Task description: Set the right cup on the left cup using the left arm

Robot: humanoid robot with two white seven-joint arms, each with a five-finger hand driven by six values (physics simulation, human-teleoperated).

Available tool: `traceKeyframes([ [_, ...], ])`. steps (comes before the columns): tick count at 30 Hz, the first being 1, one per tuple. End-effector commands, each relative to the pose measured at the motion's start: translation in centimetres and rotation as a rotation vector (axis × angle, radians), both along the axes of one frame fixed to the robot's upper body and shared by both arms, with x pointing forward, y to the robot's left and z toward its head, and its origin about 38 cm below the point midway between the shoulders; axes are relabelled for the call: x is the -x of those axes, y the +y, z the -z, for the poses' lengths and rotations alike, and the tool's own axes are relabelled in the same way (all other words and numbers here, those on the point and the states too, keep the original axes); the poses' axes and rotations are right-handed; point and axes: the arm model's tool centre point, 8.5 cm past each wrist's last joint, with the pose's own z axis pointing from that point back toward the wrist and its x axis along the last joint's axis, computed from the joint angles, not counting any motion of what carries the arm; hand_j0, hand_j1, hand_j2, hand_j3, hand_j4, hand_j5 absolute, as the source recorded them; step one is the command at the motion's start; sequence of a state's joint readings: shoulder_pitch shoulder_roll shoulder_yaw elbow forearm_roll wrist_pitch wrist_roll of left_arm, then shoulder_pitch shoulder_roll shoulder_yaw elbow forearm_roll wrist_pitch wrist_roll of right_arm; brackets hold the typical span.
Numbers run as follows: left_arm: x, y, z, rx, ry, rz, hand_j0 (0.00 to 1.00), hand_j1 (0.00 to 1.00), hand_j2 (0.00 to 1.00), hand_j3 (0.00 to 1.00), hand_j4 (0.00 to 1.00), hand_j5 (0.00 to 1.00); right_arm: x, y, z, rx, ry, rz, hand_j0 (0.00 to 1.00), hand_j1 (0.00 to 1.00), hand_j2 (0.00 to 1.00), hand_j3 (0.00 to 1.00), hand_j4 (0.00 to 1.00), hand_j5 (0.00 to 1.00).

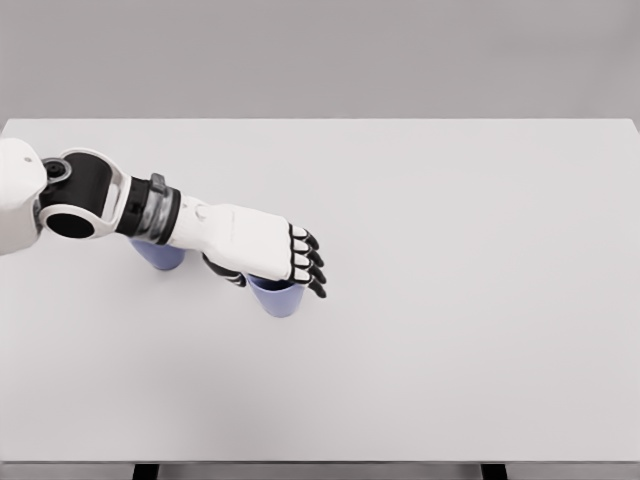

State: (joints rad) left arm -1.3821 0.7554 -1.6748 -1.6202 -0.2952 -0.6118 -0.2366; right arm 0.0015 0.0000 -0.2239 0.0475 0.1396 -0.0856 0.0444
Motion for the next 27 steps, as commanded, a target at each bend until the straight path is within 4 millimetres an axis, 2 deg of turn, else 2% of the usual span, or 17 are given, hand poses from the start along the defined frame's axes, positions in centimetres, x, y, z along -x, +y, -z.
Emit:
traceKeyframes([
  [1,0.0,-0.3,0.0,0.005,0.003,0.002,0.92,0.92,0.92,0.92,0.92,0.92,0.0,0.0,0.0,0.0,0.0,0.0,1.0,1.0,1.0,1.0,1.0,1.0],
  [5,0.0,-0.4,0.0,0.006,0.003,0.005,0.8,0.8,0.8,0.8,0.8,0.8,0.0,0.0,0.0,0.0,0.0,0.0,1.0,1.0,1.0,1.0,1.0,1.0],
  [13,0.1,-0.4,0.1,0.005,0.006,0.005,0.68,0.68,0.68,0.68,0.68,0.68,0.0,0.0,0.0,0.0,0.0,0.0,1.0,1.0,1.0,1.0,1.0,1.0],
  [19,-0.1,0.3,-0.5,0.008,-0.002,-0.011,0.66,0.66,0.66,0.66,0.66,0.66,0.0,0.0,0.0,0.0,0.0,0.002,1.0,1.0,1.0,1.0,1.0,1.0],
  [27,-0.6,2.3,-1.6,0.009,-0.025,-0.058,0.65,0.65,0.65,0.65,0.65,0.65,0.0,0.0,0.0,0.0,0.0,0.0,1.0,1.0,1.0,1.0,1.0,1.0],
])
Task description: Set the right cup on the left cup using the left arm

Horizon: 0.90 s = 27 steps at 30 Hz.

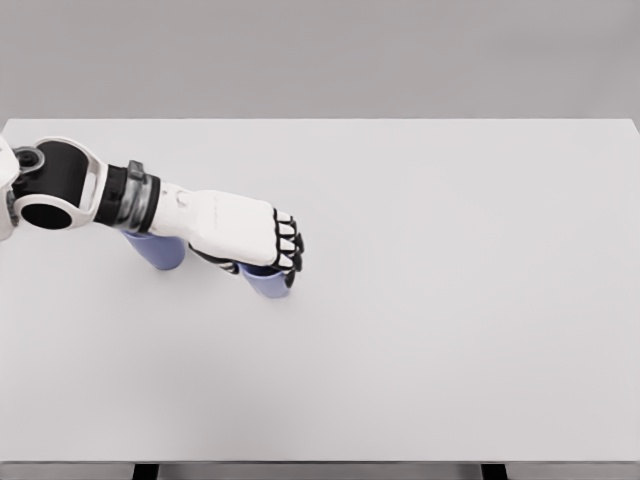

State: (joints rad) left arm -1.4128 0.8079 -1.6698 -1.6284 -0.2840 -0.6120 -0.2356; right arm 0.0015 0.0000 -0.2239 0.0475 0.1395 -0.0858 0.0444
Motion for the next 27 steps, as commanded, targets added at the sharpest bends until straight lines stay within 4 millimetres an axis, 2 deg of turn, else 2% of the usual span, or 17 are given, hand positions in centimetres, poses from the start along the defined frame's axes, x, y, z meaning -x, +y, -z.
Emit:
traceKeyframes([
  [1,-0.1,0.6,-0.2,0.004,0.001,-0.018,0.65,0.65,0.65,0.65,0.65,0.65,0.0,0.0,0.0,0.0,0.0,0.0,1.0,1.0,1.0,1.0,1.0,1.0],
  [27,-0.4,3.5,-4.3,0.033,-0.063,-0.083,0.66,0.66,0.66,0.66,0.66,0.66,0.0,0.0,0.0,0.0,0.0,0.001,1.0,1.0,1.0,1.0,1.0,1.0],
])
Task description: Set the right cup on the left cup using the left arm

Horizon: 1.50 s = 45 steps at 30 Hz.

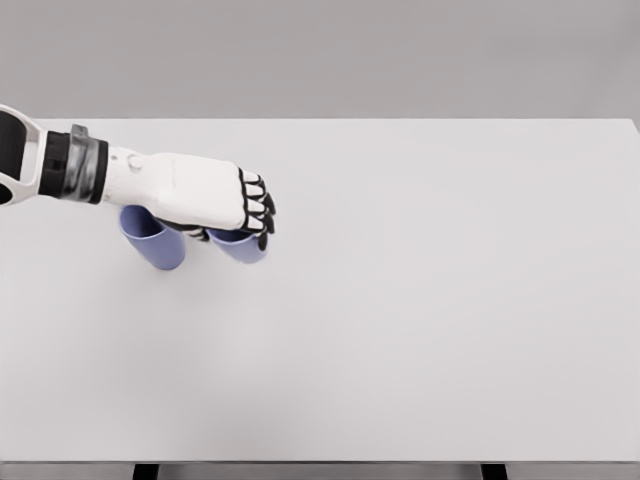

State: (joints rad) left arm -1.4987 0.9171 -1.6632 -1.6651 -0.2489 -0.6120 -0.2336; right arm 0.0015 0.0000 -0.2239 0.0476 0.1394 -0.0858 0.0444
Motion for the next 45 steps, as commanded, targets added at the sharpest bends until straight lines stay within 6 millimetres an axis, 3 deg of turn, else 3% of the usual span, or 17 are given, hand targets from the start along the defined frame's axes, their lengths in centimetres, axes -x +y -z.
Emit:
traceKeyframes([
  [1,0.0,0.4,-0.3,0.013,0.007,-0.014,0.66,0.66,0.66,0.66,0.66,0.66,0.0,0.0,0.0,0.0,0.0,0.0,1.0,1.0,1.0,1.0,1.0,1.0],
  [25,-0.5,5.0,-4.7,0.041,-0.082,-0.134,0.67,0.67,0.67,0.67,0.67,0.67,0.0,0.0,0.0,0.0,0.0,0.0,1.0,1.0,1.0,1.0,1.0,1.0],
  [45,-0.4,7.3,-7.0,0.049,-0.133,-0.192,0.68,0.68,0.68,0.68,0.68,0.68,0.0,0.0,0.0,0.0,0.0,0.0,1.0,1.0,1.0,1.0,1.0,1.0],
])
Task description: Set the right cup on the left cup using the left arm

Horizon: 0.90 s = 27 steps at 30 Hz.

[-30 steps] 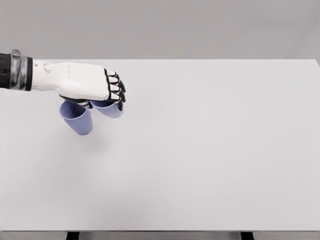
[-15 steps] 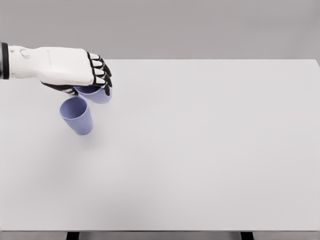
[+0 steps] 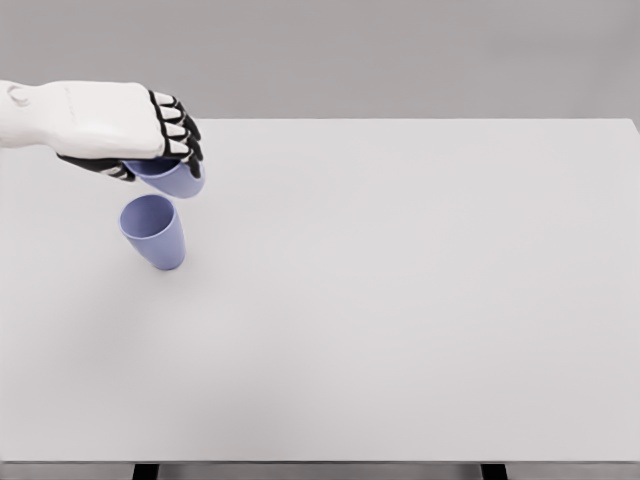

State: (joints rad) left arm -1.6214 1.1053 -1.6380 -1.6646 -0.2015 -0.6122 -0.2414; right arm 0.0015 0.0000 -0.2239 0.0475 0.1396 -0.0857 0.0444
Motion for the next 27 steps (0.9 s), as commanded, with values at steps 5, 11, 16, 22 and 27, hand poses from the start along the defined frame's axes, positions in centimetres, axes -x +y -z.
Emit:
traceKeyframes([
  [5,0.0,0.5,-0.7,0.015,-0.014,-0.015,0.68,0.68,0.68,0.68,0.68,0.68,0.0,0.0,0.0,0.0,0.0,0.0,1.0,1.0,1.0,1.0,1.0,1.0],
  [11,0.3,1.7,-0.3,0.015,-0.004,-0.043,0.68,0.68,0.68,0.68,0.68,0.68,0.0,0.0,0.0,0.0,0.0,0.0,1.0,1.0,1.0,1.0,1.0,1.0],
  [16,1.1,3.6,-0.4,0.016,-0.01,-0.086,0.68,0.68,0.68,0.68,0.68,0.68,0.0,0.0,0.0,0.0,0.0,0.0,1.0,1.0,1.0,1.0,1.0,1.0],
  [22,2.1,3.7,-0.7,0.021,-0.014,-0.077,0.68,0.68,0.68,0.68,0.68,0.68,0.0,0.0,0.0,0.0,0.0,0.0,1.0,1.0,1.0,1.0,1.0,1.0],
  [27,2.3,3.8,-0.5,0.02,-0.01,-0.075,0.68,0.68,0.68,0.68,0.68,0.68,0.0,0.0,0.0,0.0,0.001,0.0,1.0,1.0,1.0,1.0,1.0,1.0],
])
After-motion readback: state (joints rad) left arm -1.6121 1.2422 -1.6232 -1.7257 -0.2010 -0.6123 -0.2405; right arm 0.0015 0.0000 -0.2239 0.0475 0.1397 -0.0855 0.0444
